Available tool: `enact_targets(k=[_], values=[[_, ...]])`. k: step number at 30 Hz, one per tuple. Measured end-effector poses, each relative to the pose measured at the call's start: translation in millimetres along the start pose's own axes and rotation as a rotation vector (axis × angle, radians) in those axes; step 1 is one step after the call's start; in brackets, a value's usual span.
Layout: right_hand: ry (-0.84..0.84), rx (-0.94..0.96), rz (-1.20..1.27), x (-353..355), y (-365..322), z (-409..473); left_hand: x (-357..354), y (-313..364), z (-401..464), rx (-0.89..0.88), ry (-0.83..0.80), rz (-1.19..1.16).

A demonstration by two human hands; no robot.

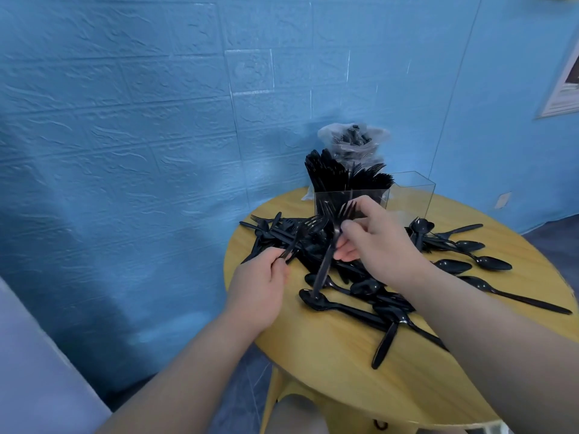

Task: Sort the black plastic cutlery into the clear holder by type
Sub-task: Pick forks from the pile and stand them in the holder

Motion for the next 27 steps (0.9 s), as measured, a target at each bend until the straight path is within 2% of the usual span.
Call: enact_targets(k=[2, 5, 11, 14, 18, 20, 22, 24, 27], values=[[0.030, -0.074, 0.179, -8, -3, 1, -2, 5, 0, -0.013, -0.023, -0.026], [0.057, -0.091, 0.220, -17, -2, 4, -4, 11, -1, -0.033, -0.073, -0.099], [0.235, 0.016, -0.170, -12, 11, 9, 0, 6, 3, -0.048, -0.080, -0.096], [0.207, 0.005, -0.122, -14, 19, 9, 1, 4, 1, -0.096, -0.115, -0.088], [0.126, 0.050, -0.160, -20, 22, 14, -2, 1, 0, -0.175, -0.217, 0.145], [0.125, 0.057, -0.184, -17, 25, 16, 2, -6, 6, -0.136, -0.156, 0.178], [0.150, 0.052, -0.255, -10, 30, 17, 8, -17, 11, -0.057, -0.026, 0.160], [0.148, 0.058, -0.493, -5, 36, 21, 11, -30, 15, -0.006, 0.084, 0.134], [0.018, 0.105, -0.824, -14, 44, 26, 2, -38, 18, 0.027, 0.119, 0.098]])
Point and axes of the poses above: each hand's wrist, its own z-axis towards the middle knuckle, its own x-axis out of the back of the hand, y = z × x, the point moved 3 cm from there along z, towards the middle knuckle, and after that the axes turned 2 degrees about -z, right-handed, at the moved point
